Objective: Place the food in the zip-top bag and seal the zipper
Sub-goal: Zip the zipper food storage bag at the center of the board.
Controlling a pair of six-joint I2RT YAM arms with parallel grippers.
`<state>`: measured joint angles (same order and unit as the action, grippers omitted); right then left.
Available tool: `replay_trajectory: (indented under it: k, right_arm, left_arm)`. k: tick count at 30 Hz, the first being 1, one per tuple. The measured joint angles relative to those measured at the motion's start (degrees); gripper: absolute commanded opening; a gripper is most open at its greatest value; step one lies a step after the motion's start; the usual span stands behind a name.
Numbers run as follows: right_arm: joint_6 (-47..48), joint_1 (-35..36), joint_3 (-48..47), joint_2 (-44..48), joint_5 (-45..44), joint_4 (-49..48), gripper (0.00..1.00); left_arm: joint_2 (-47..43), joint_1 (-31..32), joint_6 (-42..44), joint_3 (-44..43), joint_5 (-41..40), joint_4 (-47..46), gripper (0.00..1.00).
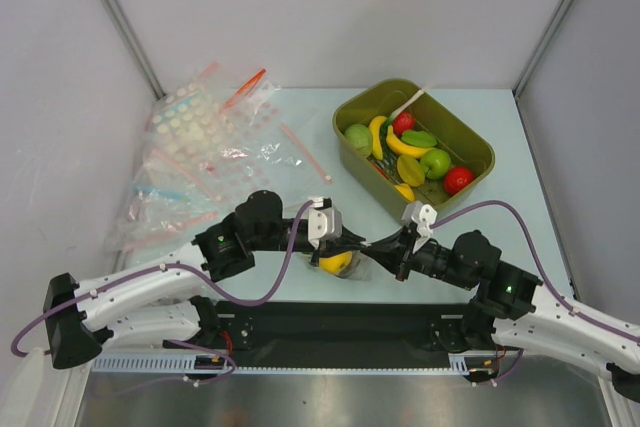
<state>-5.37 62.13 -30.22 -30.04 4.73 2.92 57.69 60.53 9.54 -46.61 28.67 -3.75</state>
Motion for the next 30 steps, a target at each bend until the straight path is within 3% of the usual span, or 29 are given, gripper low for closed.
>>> replay_trajectory:
  k: [13, 30]
  right_arm:
    - [-3.3, -0.9, 4.8, 11.2, -8.2, -0.2, 0.0]
    - [-13.7, -1.6, 5.8, 22.1, -41.9, 7.9, 0.0]
  left_arm:
    - [2.1, 0.1, 0.0, 0.0, -2.2, -2.6, 0.0]
    - [4.1, 0.2, 0.0, 0.0, -7.9, -1.8, 0.0]
